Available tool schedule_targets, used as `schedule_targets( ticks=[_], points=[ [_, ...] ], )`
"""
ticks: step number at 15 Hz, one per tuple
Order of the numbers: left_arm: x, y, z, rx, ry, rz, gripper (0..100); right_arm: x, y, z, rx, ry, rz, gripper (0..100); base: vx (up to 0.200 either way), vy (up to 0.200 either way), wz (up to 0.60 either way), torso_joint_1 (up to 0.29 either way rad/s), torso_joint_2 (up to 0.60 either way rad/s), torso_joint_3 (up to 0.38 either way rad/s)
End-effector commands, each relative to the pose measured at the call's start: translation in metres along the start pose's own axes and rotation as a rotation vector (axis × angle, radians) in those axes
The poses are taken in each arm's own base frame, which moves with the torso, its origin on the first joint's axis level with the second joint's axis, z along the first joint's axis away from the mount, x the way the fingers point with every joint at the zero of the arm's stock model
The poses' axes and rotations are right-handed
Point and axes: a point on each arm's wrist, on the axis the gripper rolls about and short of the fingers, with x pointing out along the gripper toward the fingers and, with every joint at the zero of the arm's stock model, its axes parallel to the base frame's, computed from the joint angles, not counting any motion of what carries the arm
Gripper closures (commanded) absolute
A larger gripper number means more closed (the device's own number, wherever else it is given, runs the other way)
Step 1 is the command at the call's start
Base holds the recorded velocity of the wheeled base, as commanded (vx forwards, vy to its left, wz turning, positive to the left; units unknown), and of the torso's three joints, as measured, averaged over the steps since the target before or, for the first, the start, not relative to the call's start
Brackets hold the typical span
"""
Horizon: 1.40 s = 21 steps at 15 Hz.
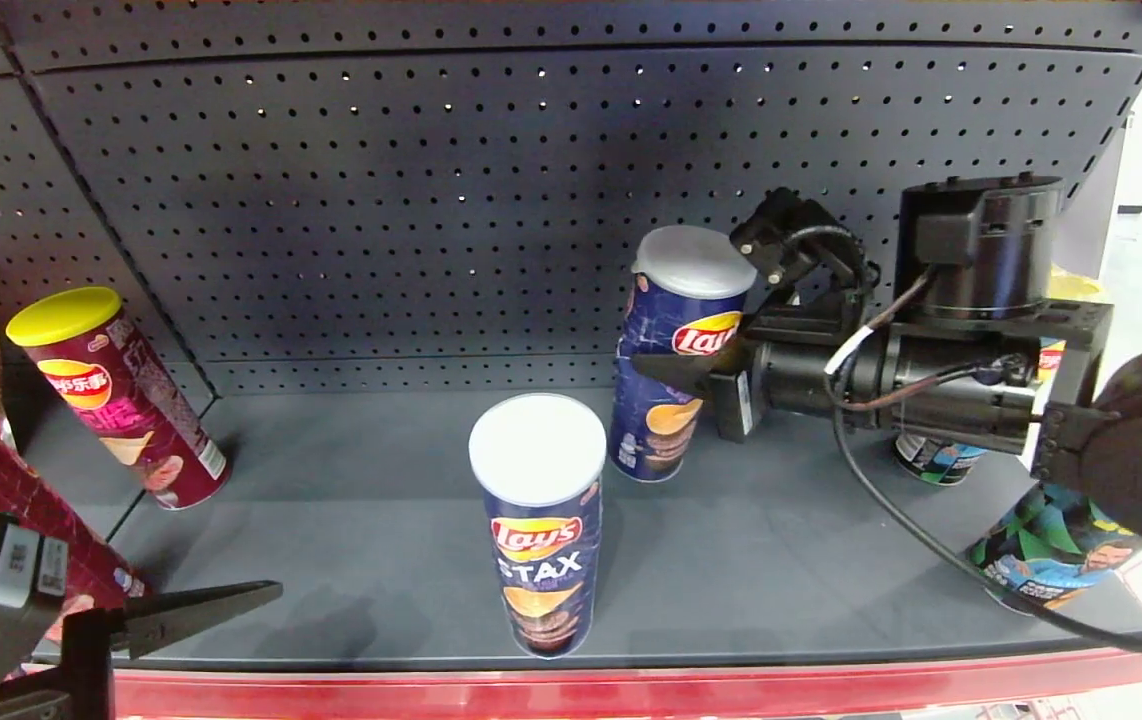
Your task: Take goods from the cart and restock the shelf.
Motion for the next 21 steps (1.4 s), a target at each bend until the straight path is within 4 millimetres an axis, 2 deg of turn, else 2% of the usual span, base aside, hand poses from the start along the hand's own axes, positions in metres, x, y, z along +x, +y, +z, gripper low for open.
schedule_targets(
  ticks=[1, 6, 10, 17, 21],
  points=[
    [-0.021, -0.011, -0.003, 0.021, -0.045, 0.030, 0, 0.024, -0.001, -0.009, 0.005, 0.029, 0.016, 100, 0.000, 0.000, 0.00, 0.000, 0.00, 0.000],
    [-0.046, -0.024, -0.015, 0.013, -0.066, 0.073, 0, 0.043, 0.003, -0.016, 0.007, 0.051, 0.041, 100, 0.000, 0.000, 0.00, 0.000, 0.00, 0.000],
    [-0.073, -0.040, -0.037, 0.012, -0.067, 0.095, 0, 0.059, 0.001, -0.013, 0.006, 0.033, 0.047, 100, 0.000, 0.000, 0.00, 0.000, 0.00, 0.000],
    [-0.076, -0.041, -0.038, 0.014, -0.081, 0.119, 0, 0.070, 0.001, -0.017, 0.013, 0.028, 0.049, 100, 0.000, 0.000, 0.00, 0.000, 0.00, 0.000],
    [-0.076, -0.042, -0.039, 0.015, -0.084, 0.119, 0, 0.068, 0.006, -0.019, 0.014, 0.036, 0.060, 100, 0.000, 0.000, 0.00, 0.000, 0.00, 0.000]
  ],
)
